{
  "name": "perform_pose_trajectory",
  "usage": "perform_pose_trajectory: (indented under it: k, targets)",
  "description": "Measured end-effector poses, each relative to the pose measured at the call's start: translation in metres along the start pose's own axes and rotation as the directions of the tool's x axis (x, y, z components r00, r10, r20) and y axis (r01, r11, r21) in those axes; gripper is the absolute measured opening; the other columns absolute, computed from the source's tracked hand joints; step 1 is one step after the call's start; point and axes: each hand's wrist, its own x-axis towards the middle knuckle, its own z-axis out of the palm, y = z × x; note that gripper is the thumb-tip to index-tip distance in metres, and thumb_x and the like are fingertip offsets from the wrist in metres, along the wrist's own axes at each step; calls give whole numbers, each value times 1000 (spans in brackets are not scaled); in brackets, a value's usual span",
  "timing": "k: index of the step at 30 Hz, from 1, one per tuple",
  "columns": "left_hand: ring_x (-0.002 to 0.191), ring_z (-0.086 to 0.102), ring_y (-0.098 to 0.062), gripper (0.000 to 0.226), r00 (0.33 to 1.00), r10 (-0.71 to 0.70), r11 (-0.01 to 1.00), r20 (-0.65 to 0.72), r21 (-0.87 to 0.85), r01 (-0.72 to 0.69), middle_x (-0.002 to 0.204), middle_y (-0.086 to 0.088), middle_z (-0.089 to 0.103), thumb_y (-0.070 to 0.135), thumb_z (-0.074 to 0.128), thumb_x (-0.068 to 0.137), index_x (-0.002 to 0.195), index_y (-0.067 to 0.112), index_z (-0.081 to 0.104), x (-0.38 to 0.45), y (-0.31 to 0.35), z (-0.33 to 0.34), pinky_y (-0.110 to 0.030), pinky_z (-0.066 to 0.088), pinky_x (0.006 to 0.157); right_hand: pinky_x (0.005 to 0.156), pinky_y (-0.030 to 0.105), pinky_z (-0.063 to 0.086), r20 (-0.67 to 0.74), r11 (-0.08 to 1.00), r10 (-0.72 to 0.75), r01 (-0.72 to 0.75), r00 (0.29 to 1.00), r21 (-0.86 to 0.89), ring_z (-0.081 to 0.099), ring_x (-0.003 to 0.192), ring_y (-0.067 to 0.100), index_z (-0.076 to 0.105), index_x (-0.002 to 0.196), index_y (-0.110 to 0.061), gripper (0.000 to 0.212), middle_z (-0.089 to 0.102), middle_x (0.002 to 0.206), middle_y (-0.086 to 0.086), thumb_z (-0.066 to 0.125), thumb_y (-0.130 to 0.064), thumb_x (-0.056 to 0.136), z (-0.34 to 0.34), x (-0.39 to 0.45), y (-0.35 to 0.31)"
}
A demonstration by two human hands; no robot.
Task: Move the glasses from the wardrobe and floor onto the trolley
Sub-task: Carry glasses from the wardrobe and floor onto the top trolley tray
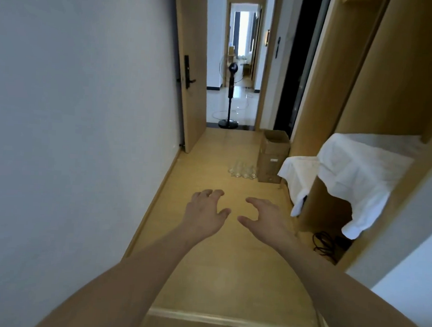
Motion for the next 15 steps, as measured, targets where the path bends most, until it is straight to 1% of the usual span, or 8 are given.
perform_pose_trajectory:
  k: [3,6,9,12,15]
  targets:
    - [138,37,-30,58,1000,18,999,-9,-43,-18,149,-6,48,50,57,96,147,25,45,28,-5,-5,-45,39,110,112,42,42,-40,999,31,-31,999,12,43,137,23,44,149,-33,65,46,153,-3,64,-56,92,-7,24,-7]
    - [138,39,-30,58,999,37,998,-20,-54,-38,147,-6,50,49,59,96,146,24,46,51,-16,-8,-45,40,110,113,41,39,-67,999,45,-43,997,23,43,137,23,45,149,-31,65,48,152,-3,64,-56,92,-1,44,-15]
    - [139,37,-30,57,999,51,997,0,-53,-50,149,-5,47,48,58,97,147,25,45,72,-29,-10,-45,39,110,113,40,39,-61,999,50,-51,997,-10,43,138,23,43,150,-31,66,47,152,-3,63,-56,92,8,62,-20]
    - [139,36,-30,57,998,65,997,2,-42,-65,149,-5,47,47,58,97,147,24,45,95,-38,-13,-45,38,111,113,42,39,-64,998,67,-67,996,0,41,139,24,42,151,-30,67,46,153,-2,64,-55,92,12,83,-21]
    - [138,38,-30,57,998,62,997,13,-44,-61,148,-6,48,46,59,97,147,23,45,115,-42,-10,-44,38,111,113,42,39,-59,996,84,-85,995,-8,42,138,24,42,151,-31,67,46,153,-2,63,-55,92,14,102,-17]
